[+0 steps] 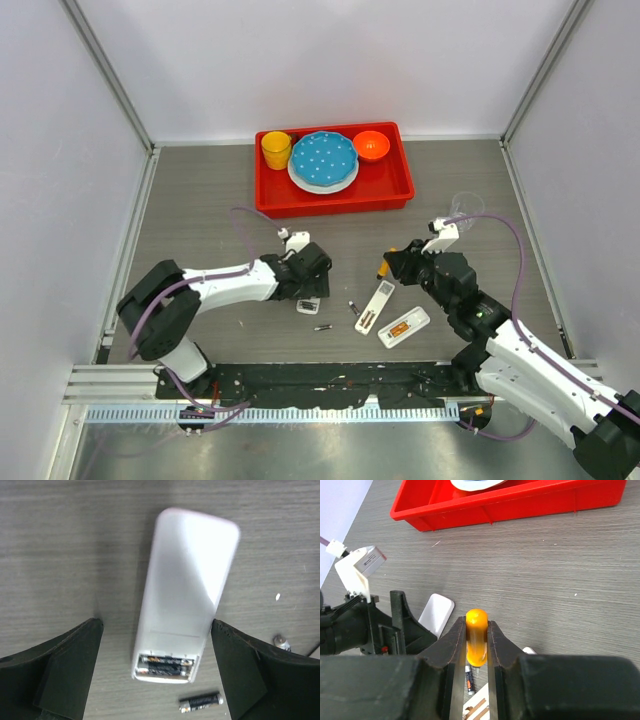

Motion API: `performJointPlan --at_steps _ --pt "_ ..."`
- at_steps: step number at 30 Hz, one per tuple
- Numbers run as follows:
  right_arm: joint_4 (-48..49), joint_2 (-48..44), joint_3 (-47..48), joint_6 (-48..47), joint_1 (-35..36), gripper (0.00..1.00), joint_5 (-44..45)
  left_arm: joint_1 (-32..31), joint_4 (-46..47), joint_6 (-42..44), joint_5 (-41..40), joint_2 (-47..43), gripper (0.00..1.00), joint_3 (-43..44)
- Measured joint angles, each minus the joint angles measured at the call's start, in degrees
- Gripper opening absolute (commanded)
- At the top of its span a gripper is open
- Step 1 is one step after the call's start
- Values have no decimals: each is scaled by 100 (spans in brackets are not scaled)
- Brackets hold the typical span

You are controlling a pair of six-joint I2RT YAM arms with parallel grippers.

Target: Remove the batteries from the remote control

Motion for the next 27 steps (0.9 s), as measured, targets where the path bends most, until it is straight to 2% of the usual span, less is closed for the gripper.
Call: performJointPlan --at_steps 10,20,27 --pt "232 153 0 79 0 1 -203 37 372 -286 636 -892 94 -787" --pt "264 42 0 138 4 1 -116 -44 1696 -557 1349 -782 92 -1047" --pt "203 -243 0 144 4 1 114 -260 2883 -592 1495 -286 93 -990"
